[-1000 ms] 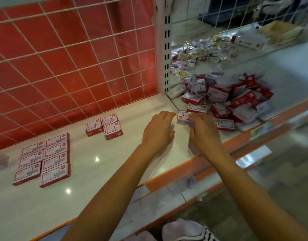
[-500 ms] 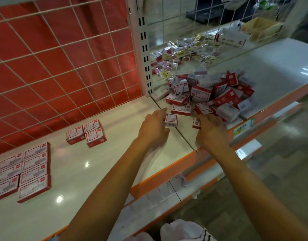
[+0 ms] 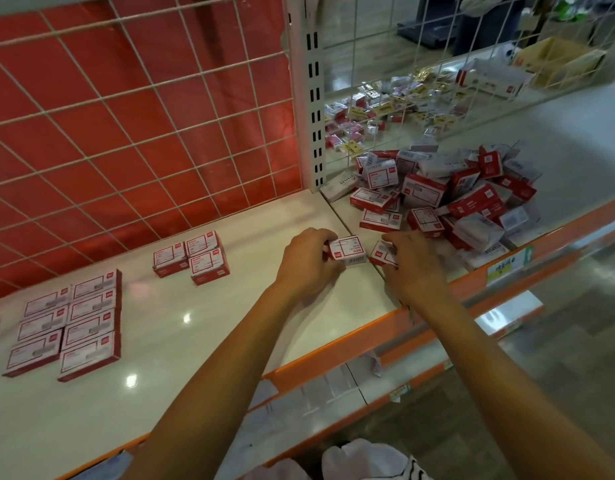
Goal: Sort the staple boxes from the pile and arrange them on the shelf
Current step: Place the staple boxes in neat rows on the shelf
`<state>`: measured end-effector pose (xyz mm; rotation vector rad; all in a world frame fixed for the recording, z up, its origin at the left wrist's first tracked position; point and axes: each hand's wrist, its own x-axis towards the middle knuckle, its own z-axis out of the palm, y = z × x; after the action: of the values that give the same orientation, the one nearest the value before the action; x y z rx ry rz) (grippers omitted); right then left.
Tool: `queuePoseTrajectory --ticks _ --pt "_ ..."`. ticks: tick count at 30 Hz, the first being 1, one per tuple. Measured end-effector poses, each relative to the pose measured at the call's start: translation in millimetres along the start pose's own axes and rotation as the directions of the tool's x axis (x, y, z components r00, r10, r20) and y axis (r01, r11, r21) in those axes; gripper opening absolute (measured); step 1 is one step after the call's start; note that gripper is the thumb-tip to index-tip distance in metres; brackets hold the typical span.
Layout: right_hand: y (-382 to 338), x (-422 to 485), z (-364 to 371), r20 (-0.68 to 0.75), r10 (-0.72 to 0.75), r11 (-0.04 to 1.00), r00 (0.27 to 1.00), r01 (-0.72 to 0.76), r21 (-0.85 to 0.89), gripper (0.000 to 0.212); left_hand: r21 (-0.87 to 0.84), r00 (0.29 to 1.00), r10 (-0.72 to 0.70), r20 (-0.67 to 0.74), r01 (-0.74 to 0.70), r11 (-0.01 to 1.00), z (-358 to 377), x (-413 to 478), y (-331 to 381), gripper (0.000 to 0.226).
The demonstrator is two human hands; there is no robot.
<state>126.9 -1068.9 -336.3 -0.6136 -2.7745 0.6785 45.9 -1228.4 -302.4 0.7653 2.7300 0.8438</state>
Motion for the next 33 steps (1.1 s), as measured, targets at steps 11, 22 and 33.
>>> queuePoseTrajectory --ticks 11,22,33 --pt "-51 -3 8 0.093 -0.077 0.997 0.993 0.075 0.021 0.045 -0.123 0.988 -0.152 0.0 0.151 0.981 -32 -36 -34 0.044" --pt "-104 -18 32 0.138 -0.243 0.968 0.96 0.23 0.104 0.043 -0.249 0.966 -0.257 0.007 0.25 0.935 -66 -87 -75 0.044" --pt "-155 -42 45 0.221 -0.396 0.91 0.891 0.35 0.221 0.048 -0.285 0.92 -0.384 -0.073 0.35 0.892 -94 -139 -112 0.048"
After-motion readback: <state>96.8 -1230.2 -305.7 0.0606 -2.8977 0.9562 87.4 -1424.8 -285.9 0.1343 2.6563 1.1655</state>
